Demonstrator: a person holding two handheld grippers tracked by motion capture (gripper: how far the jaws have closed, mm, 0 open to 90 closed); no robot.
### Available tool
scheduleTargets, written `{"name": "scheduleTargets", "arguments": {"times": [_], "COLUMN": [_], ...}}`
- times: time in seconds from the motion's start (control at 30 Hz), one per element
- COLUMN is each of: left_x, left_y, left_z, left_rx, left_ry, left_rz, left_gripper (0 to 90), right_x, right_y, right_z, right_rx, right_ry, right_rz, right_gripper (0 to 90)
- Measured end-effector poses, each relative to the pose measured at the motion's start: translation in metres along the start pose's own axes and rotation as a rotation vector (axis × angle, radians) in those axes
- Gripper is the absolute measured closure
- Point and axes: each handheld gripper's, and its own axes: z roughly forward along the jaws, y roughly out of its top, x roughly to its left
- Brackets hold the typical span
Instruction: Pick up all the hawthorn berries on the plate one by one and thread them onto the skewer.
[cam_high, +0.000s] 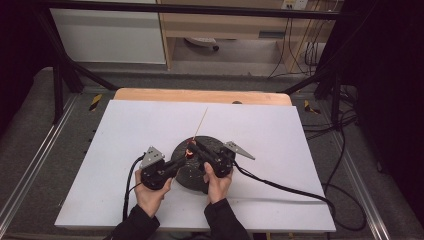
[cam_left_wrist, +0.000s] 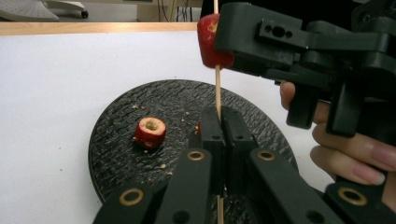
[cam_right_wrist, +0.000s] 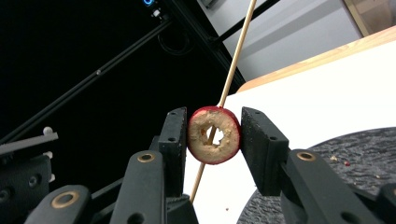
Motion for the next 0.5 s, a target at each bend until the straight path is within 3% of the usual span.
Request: {"name": "scheduleTargets", "arguments": {"times": [0.43,0.5], "left_x": [0.0022,0.0027], "left_y": [-0.0020,-0.0025], "left_z": [0.0005,-0.0005], "left_rx": [0.008,0.009], "left_ry": [-0.008,-0.015], "left_rz": [0.007,0.008], "left_gripper": [88.3,88.3], "right_x": [-0.0008,-0.0002], "right_y": [-0.0042,-0.0039], "right_z": [-0.0010,-0.0016], "right_rx": [0.031,0.041], "right_ry": [-0.001,0.001], "right_rz": [-0.011,-0.018], "right_gripper": [62.3,58.4]}}
